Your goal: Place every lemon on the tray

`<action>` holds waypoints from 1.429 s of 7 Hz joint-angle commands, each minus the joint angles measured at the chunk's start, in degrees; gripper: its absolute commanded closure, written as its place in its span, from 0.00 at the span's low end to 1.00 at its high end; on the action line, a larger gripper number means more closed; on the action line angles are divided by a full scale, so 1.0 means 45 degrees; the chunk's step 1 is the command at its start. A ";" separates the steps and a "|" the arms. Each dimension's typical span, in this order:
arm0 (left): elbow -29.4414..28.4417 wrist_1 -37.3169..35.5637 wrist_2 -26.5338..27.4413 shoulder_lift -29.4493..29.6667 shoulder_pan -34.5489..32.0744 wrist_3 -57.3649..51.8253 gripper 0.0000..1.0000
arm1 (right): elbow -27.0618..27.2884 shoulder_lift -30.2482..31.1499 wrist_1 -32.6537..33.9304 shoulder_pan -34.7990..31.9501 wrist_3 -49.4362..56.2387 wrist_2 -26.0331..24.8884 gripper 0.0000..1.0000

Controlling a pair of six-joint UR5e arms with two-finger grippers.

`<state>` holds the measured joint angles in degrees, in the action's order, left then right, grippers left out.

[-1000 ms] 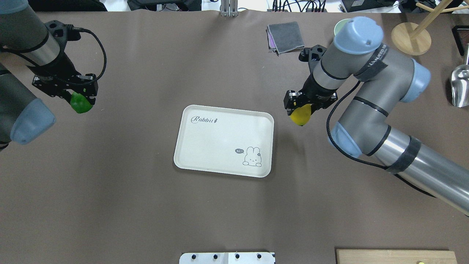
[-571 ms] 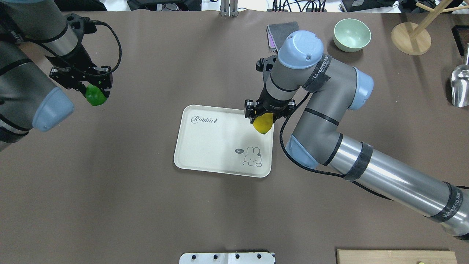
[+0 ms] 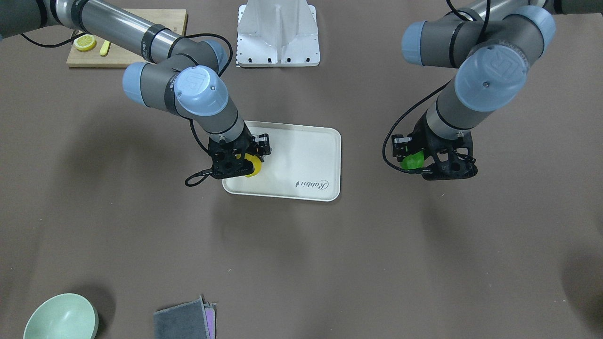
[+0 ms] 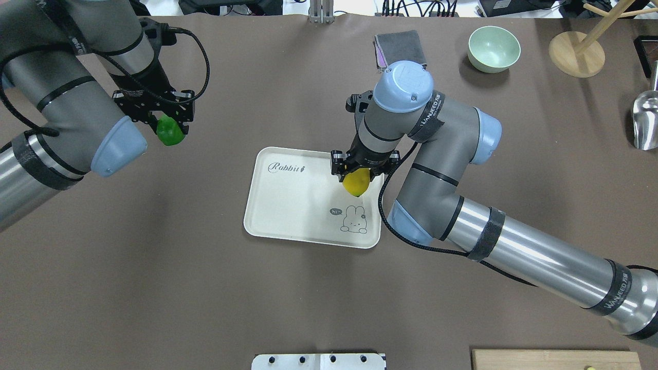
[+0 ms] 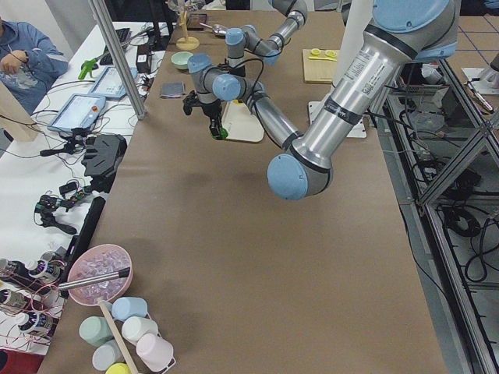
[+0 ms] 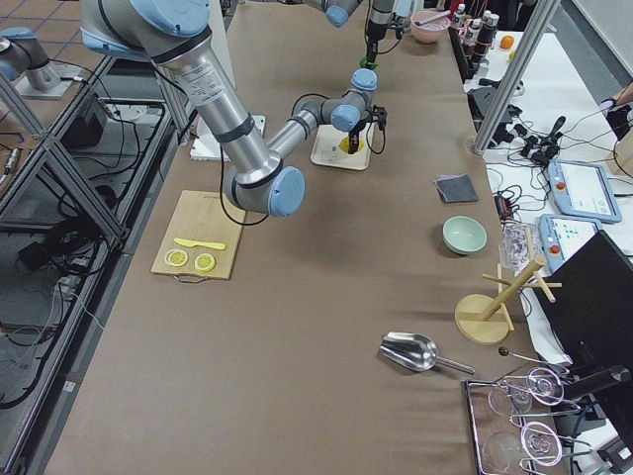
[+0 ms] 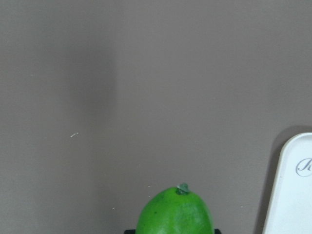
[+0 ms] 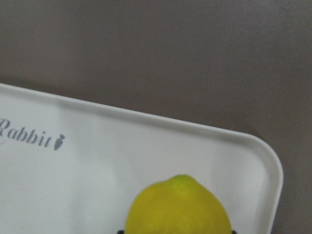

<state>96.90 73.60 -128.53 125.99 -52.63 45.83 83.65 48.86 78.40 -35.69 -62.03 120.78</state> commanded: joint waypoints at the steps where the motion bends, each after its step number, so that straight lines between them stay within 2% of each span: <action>1: -0.0204 0.0031 -0.0012 0.0747 0.0326 0.1020 1.00 | 0.0083 0.0021 -0.0097 0.0197 -0.0062 -0.0179 0.00; 2: -0.0709 0.0129 0.0026 0.1679 0.0851 0.2399 1.00 | 0.0103 0.0021 -0.0097 0.0100 -0.0043 -0.0179 0.00; 4: -0.2344 0.2538 0.0144 0.1980 0.1616 0.3792 1.00 | 0.0704 0.0582 0.0077 -0.0929 -0.0043 -0.0024 0.00; 5: -0.3031 0.3267 0.0279 0.2020 0.2005 0.3838 1.00 | 0.1792 0.2095 0.0079 -0.1690 0.0112 0.0190 0.00; 7: -0.3912 0.3606 0.1137 0.2642 0.2727 0.4674 1.00 | 0.4194 0.5084 0.0079 -0.3273 0.0307 0.1008 0.00; 9: -0.4227 0.4209 0.2056 0.2587 0.3394 0.4814 1.00 | 0.4381 0.5858 0.0485 -0.3651 0.0758 0.1111 0.00; 10: -0.4249 0.4308 0.2077 0.2490 0.3473 0.4777 0.55 | 0.4419 0.5918 0.1514 -0.3999 0.0854 0.1033 0.00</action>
<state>78.30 92.12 -119.97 137.43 -37.83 67.22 103.06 74.32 81.13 -52.11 -58.76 125.67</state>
